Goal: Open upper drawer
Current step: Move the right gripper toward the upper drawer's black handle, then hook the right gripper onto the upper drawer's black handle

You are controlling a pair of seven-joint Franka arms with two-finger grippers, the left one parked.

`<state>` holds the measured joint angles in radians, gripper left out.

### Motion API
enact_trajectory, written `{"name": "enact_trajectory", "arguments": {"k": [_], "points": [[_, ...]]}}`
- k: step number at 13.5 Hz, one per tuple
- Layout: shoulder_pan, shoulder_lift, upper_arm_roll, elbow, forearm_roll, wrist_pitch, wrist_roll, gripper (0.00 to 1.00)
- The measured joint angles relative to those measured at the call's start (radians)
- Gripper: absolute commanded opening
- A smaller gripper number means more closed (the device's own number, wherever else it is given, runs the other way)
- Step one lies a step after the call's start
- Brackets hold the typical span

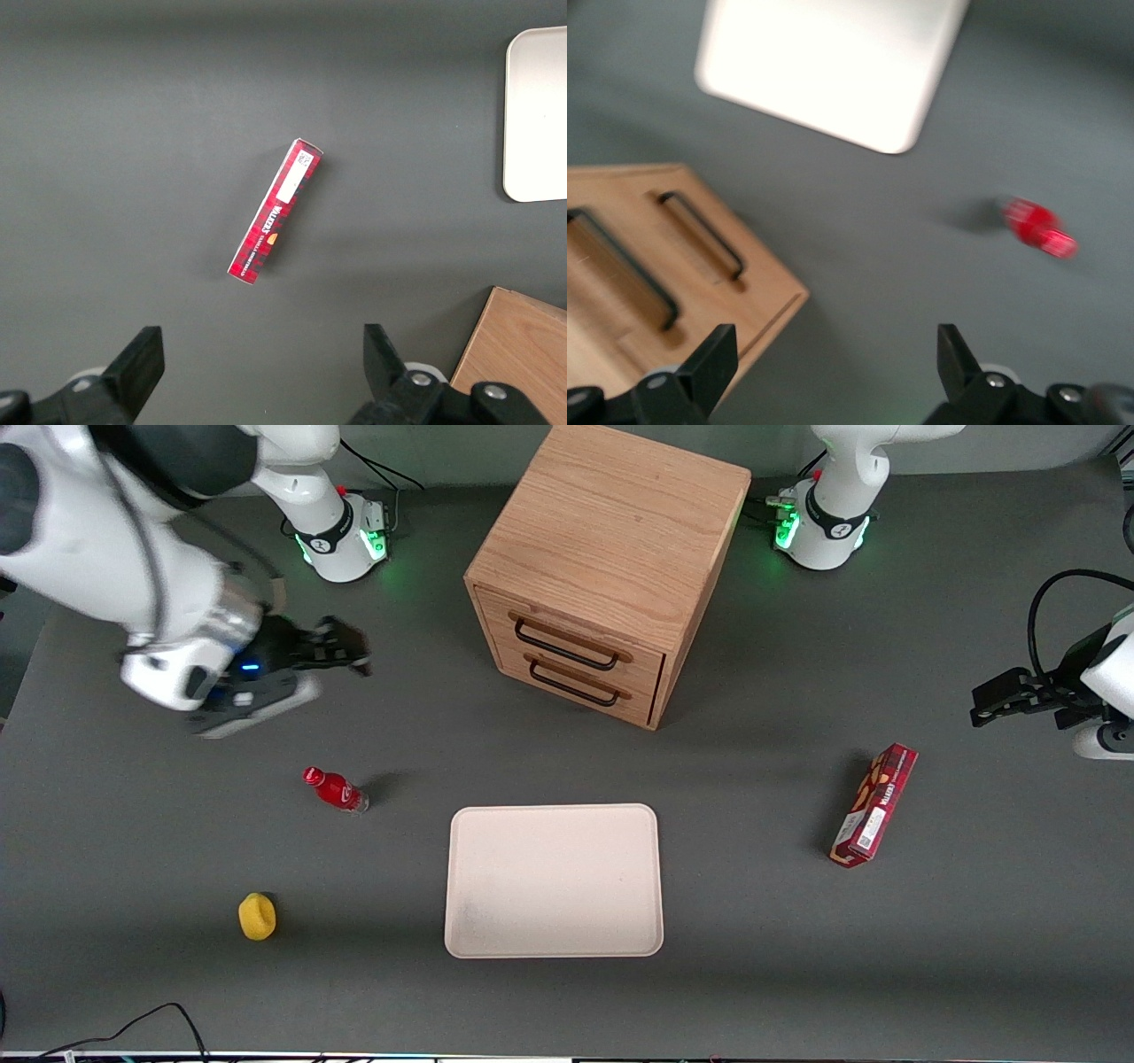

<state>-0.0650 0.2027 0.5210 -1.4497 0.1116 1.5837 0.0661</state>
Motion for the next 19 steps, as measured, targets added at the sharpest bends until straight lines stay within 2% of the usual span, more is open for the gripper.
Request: {"name": "enact_trajectory", "arguments": {"k": [2,4,7,10,16,19], "points": [[0.027,0.079,0.08,0.026,0.0,0.046,-0.05,1.0],[0.079,0.15,0.11,0.037,-0.003,0.078,-0.164,1.0],[0.155,0.241,0.141,0.039,-0.044,0.126,-0.252,1.0],[0.218,0.306,0.153,0.039,-0.103,0.142,-0.296,1.0],[0.25,0.346,0.155,0.039,-0.122,0.144,-0.363,1.0],[0.278,0.357,0.155,0.034,-0.16,0.164,-0.364,1.0]]}}
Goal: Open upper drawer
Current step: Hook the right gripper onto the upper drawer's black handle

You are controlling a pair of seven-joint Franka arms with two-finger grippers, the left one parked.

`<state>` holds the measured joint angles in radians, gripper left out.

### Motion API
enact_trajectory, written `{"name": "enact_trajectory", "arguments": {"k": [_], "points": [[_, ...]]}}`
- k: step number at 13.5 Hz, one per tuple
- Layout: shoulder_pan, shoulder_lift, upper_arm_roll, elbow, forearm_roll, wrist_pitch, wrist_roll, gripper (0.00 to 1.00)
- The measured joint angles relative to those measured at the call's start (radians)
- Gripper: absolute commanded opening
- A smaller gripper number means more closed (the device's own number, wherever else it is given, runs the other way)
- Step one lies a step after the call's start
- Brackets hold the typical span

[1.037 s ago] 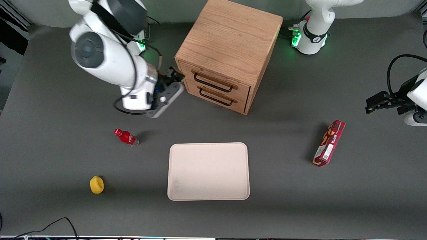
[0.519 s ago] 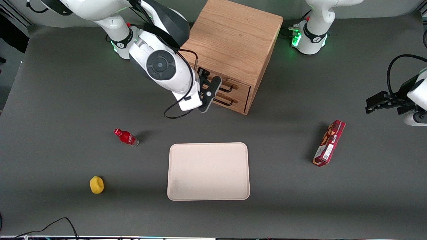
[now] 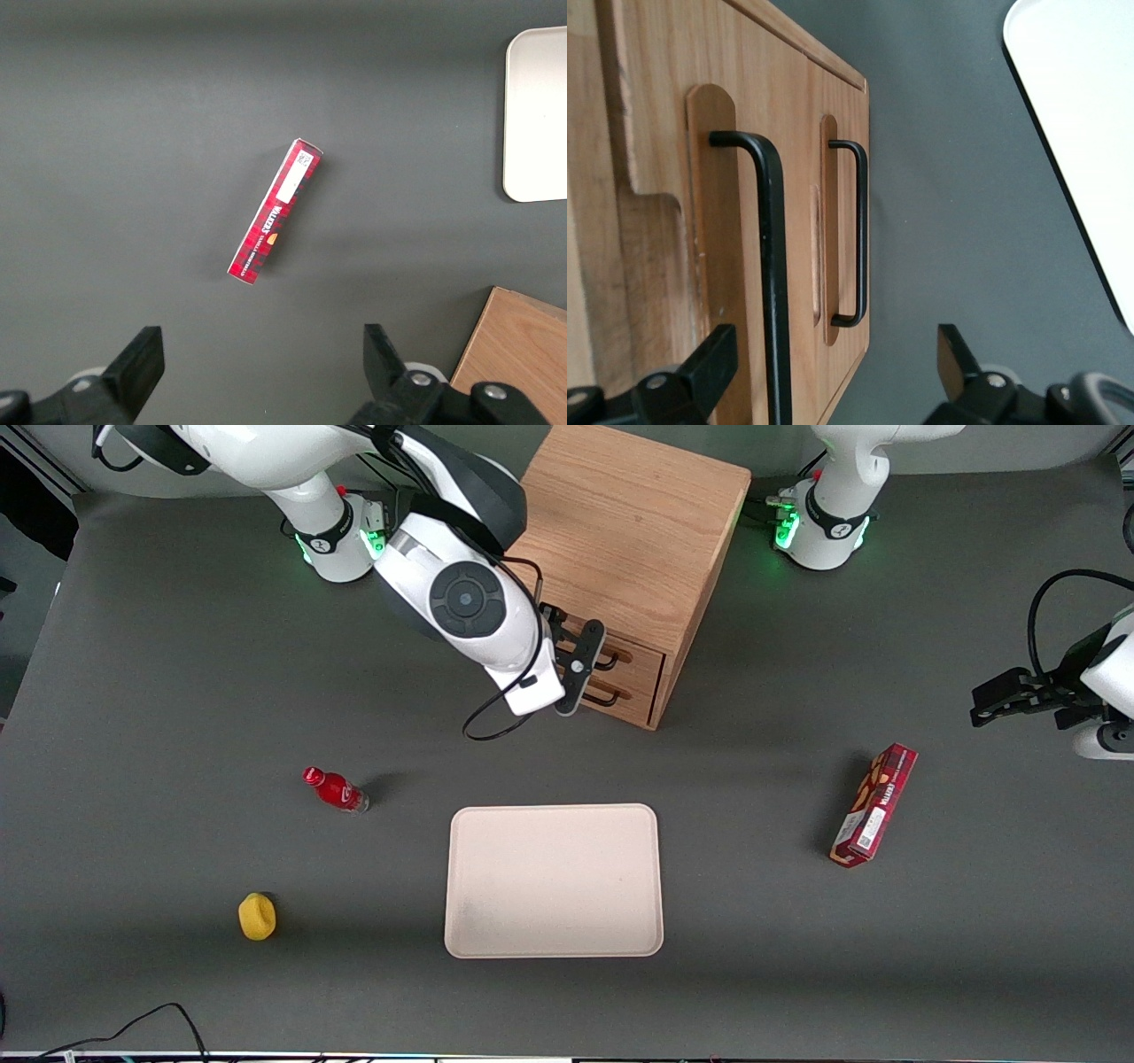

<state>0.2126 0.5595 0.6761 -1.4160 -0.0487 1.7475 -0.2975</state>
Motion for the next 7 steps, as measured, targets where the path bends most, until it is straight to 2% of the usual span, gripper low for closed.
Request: {"name": "enact_trajectory", "arguments": {"k": [7], "points": [[0.01,0.032,0.0,-0.027,-0.044,0.08,-0.002,1.0]]}}
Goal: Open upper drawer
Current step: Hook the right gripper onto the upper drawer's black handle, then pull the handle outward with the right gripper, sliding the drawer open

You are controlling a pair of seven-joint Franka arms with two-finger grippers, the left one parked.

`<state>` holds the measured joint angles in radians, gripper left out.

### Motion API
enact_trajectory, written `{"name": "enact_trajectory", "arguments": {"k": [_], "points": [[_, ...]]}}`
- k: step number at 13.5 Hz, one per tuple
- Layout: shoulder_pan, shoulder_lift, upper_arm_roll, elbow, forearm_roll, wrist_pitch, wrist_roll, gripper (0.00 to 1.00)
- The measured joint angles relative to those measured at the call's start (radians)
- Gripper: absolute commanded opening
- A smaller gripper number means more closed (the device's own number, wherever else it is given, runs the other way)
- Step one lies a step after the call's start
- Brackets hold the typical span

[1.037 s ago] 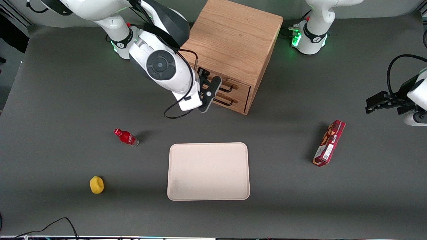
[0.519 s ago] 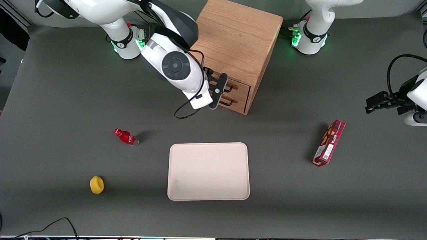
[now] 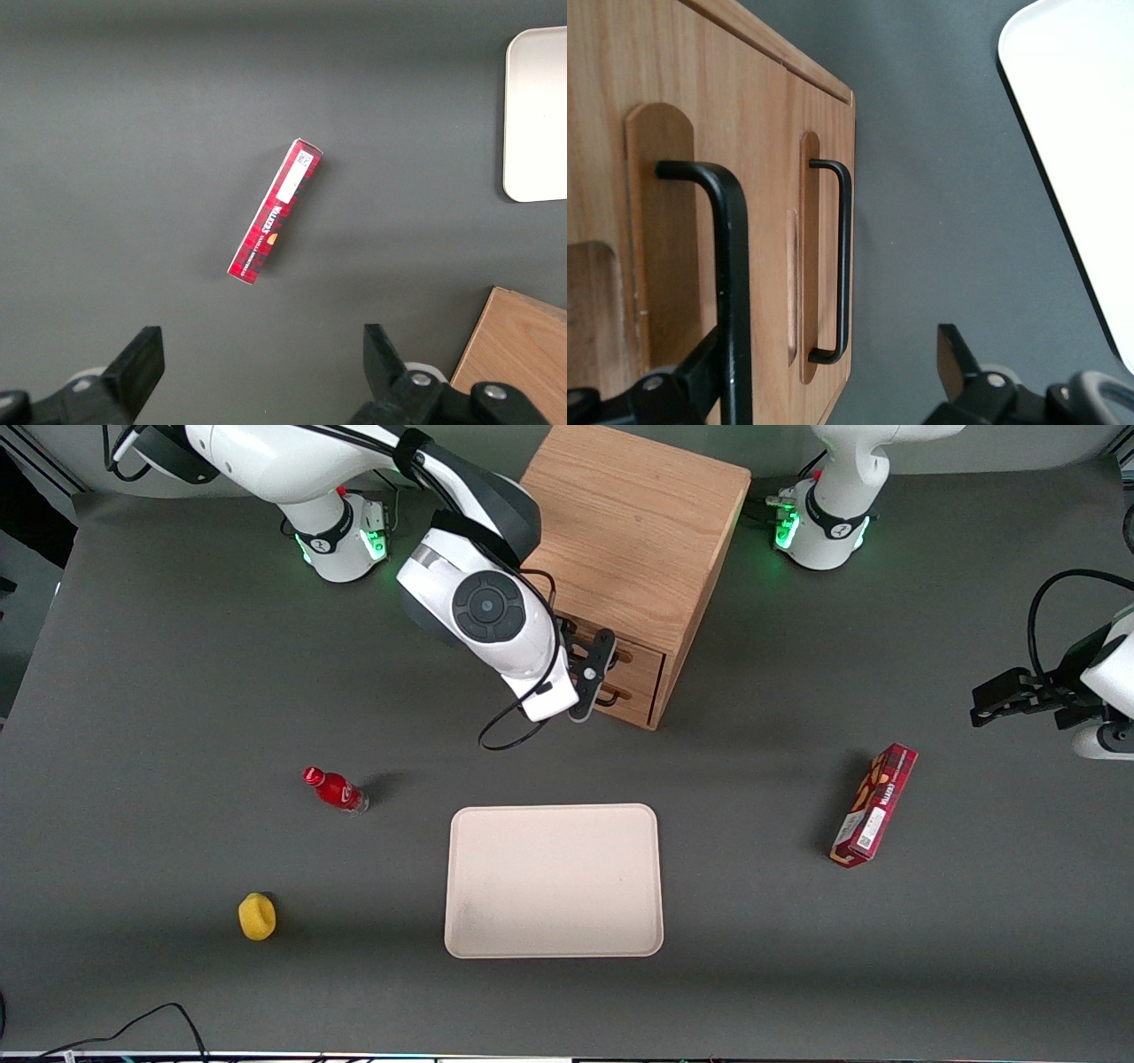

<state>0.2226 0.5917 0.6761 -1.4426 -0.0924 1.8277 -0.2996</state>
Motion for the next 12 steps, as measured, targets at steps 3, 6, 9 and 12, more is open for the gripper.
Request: {"name": "enact_trajectory", "arguments": {"k": [3,6,9,12], "points": [[0.001,0.001,0.002,-0.001,-0.012,0.009,-0.008,1.0],[-0.001,0.004,-0.008,-0.005,-0.031,0.038,-0.009,1.0],[-0.012,0.011,-0.032,-0.004,-0.057,0.059,-0.011,1.0],[-0.017,0.015,-0.064,0.006,-0.064,0.068,-0.028,1.0]]}}
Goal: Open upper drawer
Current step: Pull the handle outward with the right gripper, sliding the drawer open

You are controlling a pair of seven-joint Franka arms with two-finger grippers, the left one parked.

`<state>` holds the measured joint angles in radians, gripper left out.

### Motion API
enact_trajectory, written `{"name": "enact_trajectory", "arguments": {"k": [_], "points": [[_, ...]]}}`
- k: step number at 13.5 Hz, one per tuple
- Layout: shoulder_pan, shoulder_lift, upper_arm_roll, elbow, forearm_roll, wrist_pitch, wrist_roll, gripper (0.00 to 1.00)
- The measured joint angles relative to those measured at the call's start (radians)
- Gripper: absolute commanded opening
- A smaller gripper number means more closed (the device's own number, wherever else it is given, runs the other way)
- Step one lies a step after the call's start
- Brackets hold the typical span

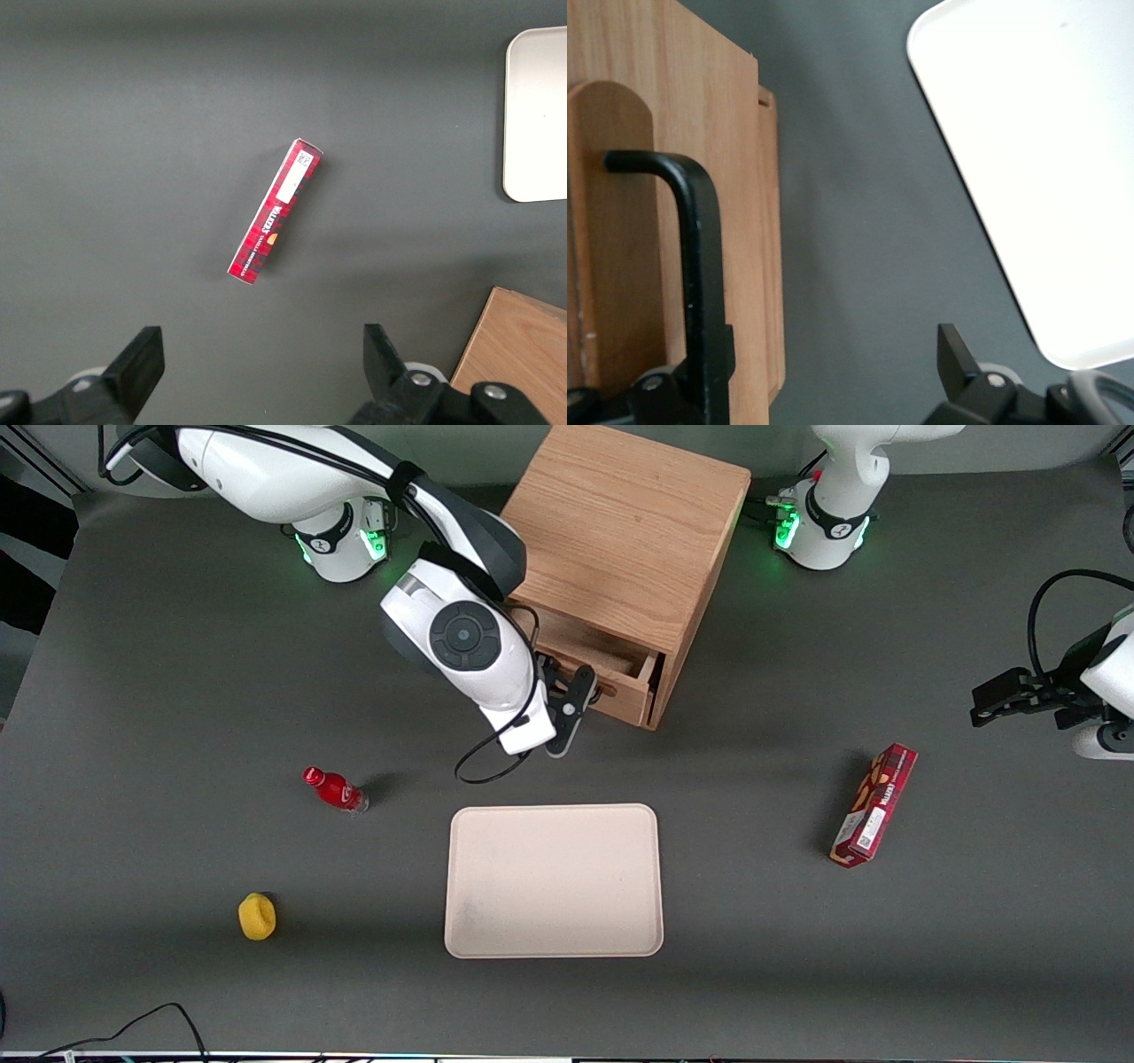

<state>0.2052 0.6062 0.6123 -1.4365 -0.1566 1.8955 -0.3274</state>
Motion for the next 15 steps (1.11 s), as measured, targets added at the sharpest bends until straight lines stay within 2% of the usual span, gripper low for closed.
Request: {"name": "enact_trajectory", "arguments": {"k": [6,15], "points": [[-0.004,0.0,-0.084,0.039,0.0,0.029,-0.041,1.0],[-0.038,0.0,-0.134,0.044,0.0,0.114,-0.048,1.0]]}}
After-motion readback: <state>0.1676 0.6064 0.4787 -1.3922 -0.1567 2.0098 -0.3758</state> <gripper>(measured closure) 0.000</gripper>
